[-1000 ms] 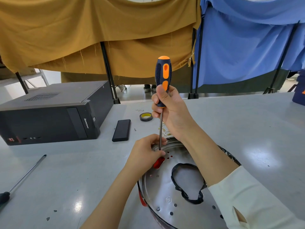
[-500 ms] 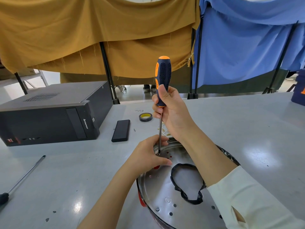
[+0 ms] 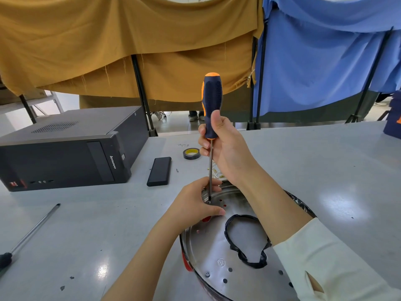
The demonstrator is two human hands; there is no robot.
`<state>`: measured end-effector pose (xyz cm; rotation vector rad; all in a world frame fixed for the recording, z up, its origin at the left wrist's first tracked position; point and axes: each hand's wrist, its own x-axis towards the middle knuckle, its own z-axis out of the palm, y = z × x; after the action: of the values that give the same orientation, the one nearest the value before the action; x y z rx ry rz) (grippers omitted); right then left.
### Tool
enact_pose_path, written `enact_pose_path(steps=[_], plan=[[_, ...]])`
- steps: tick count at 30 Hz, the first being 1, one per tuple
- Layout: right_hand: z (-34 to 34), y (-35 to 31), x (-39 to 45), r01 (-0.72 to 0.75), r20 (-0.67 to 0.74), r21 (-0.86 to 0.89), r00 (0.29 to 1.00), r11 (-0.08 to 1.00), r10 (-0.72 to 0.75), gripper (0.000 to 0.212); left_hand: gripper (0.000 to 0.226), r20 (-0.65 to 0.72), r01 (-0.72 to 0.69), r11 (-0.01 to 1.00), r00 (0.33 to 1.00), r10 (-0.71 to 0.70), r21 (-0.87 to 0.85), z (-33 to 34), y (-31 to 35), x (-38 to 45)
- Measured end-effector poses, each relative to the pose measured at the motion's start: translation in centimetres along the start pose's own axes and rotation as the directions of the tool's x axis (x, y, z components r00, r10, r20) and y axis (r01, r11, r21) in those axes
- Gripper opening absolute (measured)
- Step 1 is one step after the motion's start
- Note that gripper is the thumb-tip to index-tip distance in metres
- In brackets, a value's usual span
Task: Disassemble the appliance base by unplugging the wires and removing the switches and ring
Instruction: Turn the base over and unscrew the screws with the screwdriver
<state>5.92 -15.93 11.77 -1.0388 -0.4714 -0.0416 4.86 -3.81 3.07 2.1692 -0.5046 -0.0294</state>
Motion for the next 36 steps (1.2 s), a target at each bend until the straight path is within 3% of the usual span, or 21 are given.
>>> enact_pose_path(steps=[4, 10, 16, 22, 27, 33, 36], plan=[[0.12, -0.11, 0.03, -0.051, 0.013, 0.013, 0.999, 0.999, 0.050, 0.053, 0.060, -0.006, 0.002, 1.000, 1.000, -0.002, -0.014, 0.05, -0.15, -0.04], [0.02, -0.06, -0.05, -0.011, -0.033, -0.021, 0.999, 1.000, 0.010, 0.022, 0.058, -0.007, -0.006, 1.000, 1.000, 0.006, -0.003, 0.05, -0.07, -0.10], [0.23, -0.10, -0.16, -0.040, 0.018, 0.020, 0.999, 0.999, 0.040, 0.050, 0.056, -0.011, -0.011, 1.000, 1.000, 0.011, 0.008, 0.01, 0.04, -0.14], [0.14, -0.14, -0.19, -0.013, -0.012, -0.016, 1.000, 1.000, 0.012, 0.022, 0.055, -0.015, -0.015, 1.000, 1.000, 0.015, 0.016, 0.01, 0.07, -0.20], [0.24, -0.10, -0.19, -0.037, 0.010, -0.011, 0.999, 0.999, 0.037, 0.049, 0.054, -0.015, -0.019, 1.000, 1.000, 0.019, 0.013, 0.01, 0.07, -0.18], [0.23, -0.06, -0.15, -0.018, -0.027, -0.039, 0.999, 0.999, 0.017, 0.027, 0.049, -0.018, -0.011, 1.000, 1.000, 0.012, 0.009, 0.01, 0.05, -0.22], [0.18, 0.05, -0.15, -0.015, -0.018, -0.042, 1.000, 0.999, 0.014, 0.029, 0.047, -0.021, -0.006, 1.000, 1.000, 0.006, 0.013, 0.01, 0.03, -0.24]])
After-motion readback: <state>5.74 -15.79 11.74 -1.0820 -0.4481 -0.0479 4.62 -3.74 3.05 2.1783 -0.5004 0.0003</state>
